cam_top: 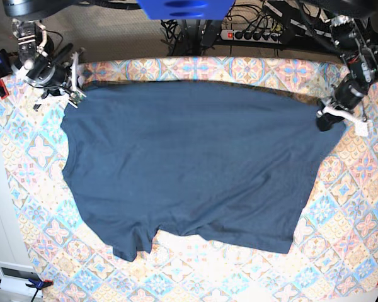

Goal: Layout the t-shirt on the table in an organized manner, then fold the t-shirt properly
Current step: 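Pull both held shirt corners apart to smooth the shirt flat, then release the shirt corners and reposition both grippers along the shirt edge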

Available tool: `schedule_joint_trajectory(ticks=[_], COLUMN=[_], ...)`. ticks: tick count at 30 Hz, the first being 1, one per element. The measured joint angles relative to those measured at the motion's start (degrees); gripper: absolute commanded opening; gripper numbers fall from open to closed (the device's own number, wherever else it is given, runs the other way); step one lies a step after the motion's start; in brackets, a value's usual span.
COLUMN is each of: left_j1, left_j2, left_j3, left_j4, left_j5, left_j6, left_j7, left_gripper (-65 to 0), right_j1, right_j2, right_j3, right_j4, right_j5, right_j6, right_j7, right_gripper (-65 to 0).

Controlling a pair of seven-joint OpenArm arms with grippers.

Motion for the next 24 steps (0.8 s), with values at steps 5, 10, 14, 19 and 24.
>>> schedule_joint_trajectory(ticks=[5, 10, 14, 19, 24], left_j1=[3.2, 7.1, 5.0, -2.3, -10.2], left_j2=[0.4, 0.4, 1.9, 4.7, 5.7], left_j3=[-3.6, -5.1, -5.2, -5.4, -5.1], left_j4=[3.3, 5.3, 5.0, 2.8, -6.9], left_j5=[-0.3, -0.4, -1.0, -0.8, -0.7], left_j6=[-0.1, -0.4, -0.3, 0.1, 0.2], left_j7=[6.0, 6.9, 7.0, 6.8, 7.0], left_gripper=[-65.0, -65.0, -65.0, -65.0, -65.0], right_j1=[-4.3, -9.1, -7.5, -0.2, 8.5], right_j2=[1.5, 1.4, 1.4, 1.6, 1.4], right_j3=[4.1, 7.8, 8.4, 8.3, 4.9], right_j4=[0.0, 0.1, 0.0, 0.0, -0.4], right_j5=[0.1, 0.2, 0.2, 0.2, -0.1], right_j6=[0.0, 0.2, 0.4, 0.1, -0.1], right_j7=[1.6, 1.7, 1.2, -1.7, -5.4], right_gripper=[-64.6, -64.6, -64.6, -64.6, -64.6])
